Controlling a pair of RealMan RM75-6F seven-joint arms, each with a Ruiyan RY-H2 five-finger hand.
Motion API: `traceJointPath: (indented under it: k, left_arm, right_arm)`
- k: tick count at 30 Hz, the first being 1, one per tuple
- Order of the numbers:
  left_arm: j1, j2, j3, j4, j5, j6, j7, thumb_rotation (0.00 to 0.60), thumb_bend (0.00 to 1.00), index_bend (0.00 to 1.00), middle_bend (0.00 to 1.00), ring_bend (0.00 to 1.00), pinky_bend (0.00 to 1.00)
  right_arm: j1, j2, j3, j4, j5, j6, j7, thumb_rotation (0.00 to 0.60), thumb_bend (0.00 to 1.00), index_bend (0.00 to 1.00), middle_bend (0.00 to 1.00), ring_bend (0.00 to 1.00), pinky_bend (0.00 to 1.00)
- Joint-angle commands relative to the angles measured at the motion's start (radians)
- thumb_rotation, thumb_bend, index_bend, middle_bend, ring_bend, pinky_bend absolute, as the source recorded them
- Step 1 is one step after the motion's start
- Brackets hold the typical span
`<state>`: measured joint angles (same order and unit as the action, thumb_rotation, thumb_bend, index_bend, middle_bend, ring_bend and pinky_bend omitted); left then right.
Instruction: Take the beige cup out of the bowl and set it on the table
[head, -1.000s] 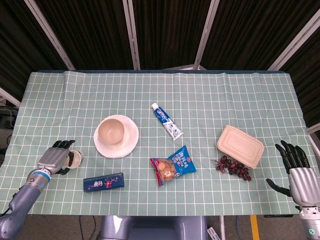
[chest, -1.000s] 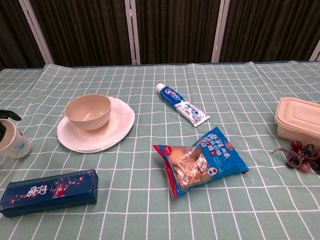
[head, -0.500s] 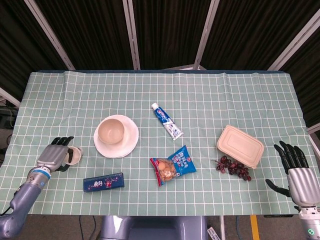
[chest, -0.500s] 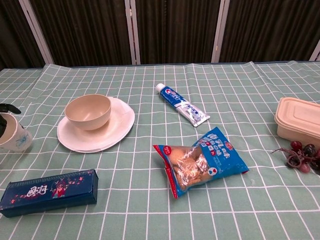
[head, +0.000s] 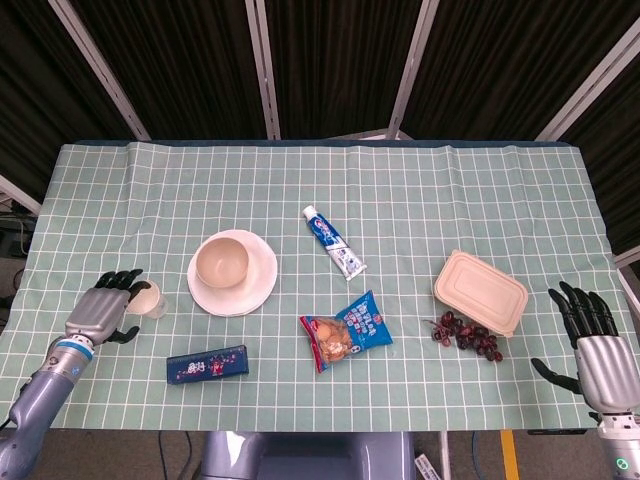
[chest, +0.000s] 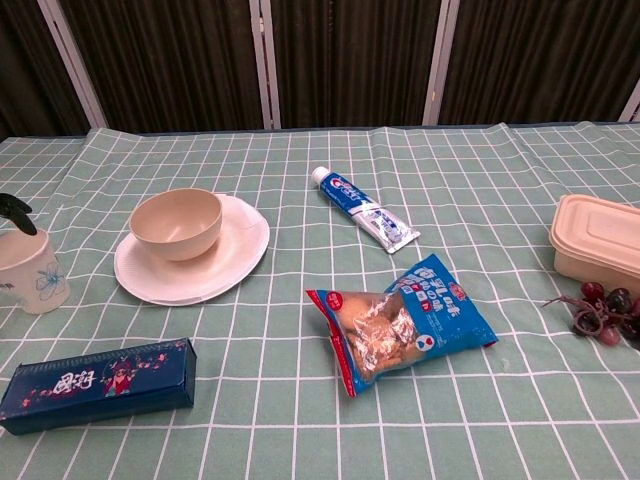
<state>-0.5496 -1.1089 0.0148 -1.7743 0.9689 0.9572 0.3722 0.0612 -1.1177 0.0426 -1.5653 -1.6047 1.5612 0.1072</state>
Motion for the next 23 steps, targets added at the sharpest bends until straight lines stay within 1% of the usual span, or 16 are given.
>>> traceJointPath:
  k: [1, 5, 7, 9, 11, 12, 14, 16, 19, 23]
  left_arm:
    - [0.033, 0.030, -0.010, -0.043, 0.067, 0.058, -0.051, 0.600, 0.36, 0.16, 0.00, 0.00, 0.00]
    - [0.099, 0.065, -0.007, -0.096, 0.196, 0.181, -0.118, 0.600, 0.36, 0.15, 0.00, 0.00, 0.00]
    - [0.143, 0.068, -0.001, -0.110, 0.271, 0.264, -0.150, 0.600, 0.36, 0.14, 0.00, 0.00, 0.00]
    - [0.203, 0.053, 0.014, -0.102, 0.355, 0.370, -0.183, 0.600, 0.36, 0.12, 0.00, 0.00, 0.00]
    - [0.261, 0.017, 0.021, -0.059, 0.407, 0.474, -0.189, 0.600, 0.35, 0.08, 0.00, 0.00, 0.00]
    - [0.297, -0.017, 0.019, -0.022, 0.428, 0.543, -0.180, 0.600, 0.35, 0.06, 0.00, 0.00, 0.00]
    - [0.343, -0.063, 0.020, 0.029, 0.451, 0.621, -0.168, 0.600, 0.34, 0.02, 0.00, 0.00, 0.00]
    - [0.386, -0.099, 0.020, 0.077, 0.463, 0.684, -0.171, 0.600, 0.33, 0.00, 0.00, 0.00, 0.00]
    - [0.422, -0.125, 0.020, 0.136, 0.481, 0.729, -0.185, 0.600, 0.31, 0.00, 0.00, 0.00, 0.00]
    - [0.441, -0.133, 0.018, 0.161, 0.470, 0.723, -0.215, 0.600, 0.28, 0.00, 0.00, 0.00, 0.00]
  right_arm:
    - [0.001, 0.000, 0.000, 0.001, 0.000, -0.001, -0.001, 0.600, 0.07, 0.02, 0.00, 0.00, 0.00]
    - [0.001, -0.001, 0.000, 0.002, -0.001, -0.001, -0.001, 0.600, 0.07, 0.02, 0.00, 0.00, 0.00]
    - [0.001, -0.001, 0.000, 0.003, 0.000, -0.001, -0.001, 0.600, 0.07, 0.02, 0.00, 0.00, 0.00]
    - [0.002, -0.002, 0.000, 0.005, -0.001, -0.001, -0.003, 0.600, 0.07, 0.02, 0.00, 0.00, 0.00]
    - [0.003, -0.004, 0.001, 0.008, 0.001, -0.003, -0.004, 0.600, 0.07, 0.02, 0.00, 0.00, 0.00]
    - [0.004, -0.006, 0.002, 0.010, 0.004, -0.007, -0.006, 0.600, 0.07, 0.02, 0.00, 0.00, 0.00]
    - [0.006, -0.009, 0.003, 0.014, 0.006, -0.011, -0.011, 0.600, 0.07, 0.02, 0.00, 0.00, 0.00]
    - [0.009, -0.015, 0.003, 0.019, 0.005, -0.014, -0.020, 0.600, 0.07, 0.02, 0.00, 0.00, 0.00]
    - [0.011, -0.024, 0.004, 0.027, 0.007, -0.017, -0.029, 0.600, 0.07, 0.02, 0.00, 0.00, 0.00]
    - [0.012, -0.031, 0.004, 0.033, 0.007, -0.018, -0.035, 0.600, 0.07, 0.02, 0.00, 0.00, 0.00]
